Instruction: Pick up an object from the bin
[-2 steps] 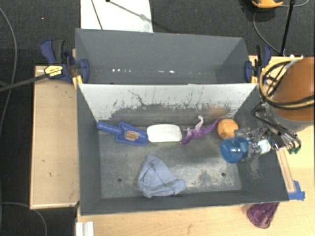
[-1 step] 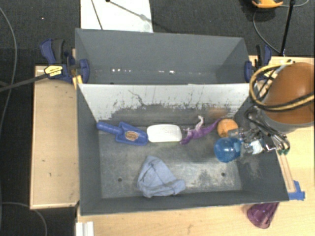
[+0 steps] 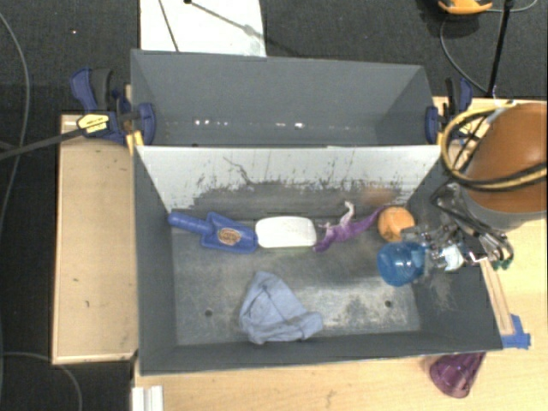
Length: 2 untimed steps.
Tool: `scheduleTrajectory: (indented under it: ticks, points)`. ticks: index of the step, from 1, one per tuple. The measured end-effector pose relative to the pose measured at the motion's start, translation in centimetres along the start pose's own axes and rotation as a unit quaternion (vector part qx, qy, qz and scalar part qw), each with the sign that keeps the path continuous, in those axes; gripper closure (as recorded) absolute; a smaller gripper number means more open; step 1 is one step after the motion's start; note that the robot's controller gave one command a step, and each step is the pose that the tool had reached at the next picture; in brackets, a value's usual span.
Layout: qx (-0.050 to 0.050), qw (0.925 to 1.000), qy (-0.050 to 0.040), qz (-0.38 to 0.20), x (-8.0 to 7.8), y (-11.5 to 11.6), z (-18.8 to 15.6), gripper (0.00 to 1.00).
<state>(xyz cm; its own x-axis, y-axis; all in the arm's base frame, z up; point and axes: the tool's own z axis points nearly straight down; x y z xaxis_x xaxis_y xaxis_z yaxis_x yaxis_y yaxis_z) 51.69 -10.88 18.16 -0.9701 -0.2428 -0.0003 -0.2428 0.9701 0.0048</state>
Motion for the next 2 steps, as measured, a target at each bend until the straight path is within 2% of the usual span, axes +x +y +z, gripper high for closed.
scheduleTrajectory:
  ticks: [1, 2]
  points:
    - [0.008, 0.9997, -0.0155, -0.016, 0.8, -1.2, 0.4, 1.0]
    - [0.0, 0.9999, -0.0011, -0.014, 1.5, -0.6, -1.8, 1.0]
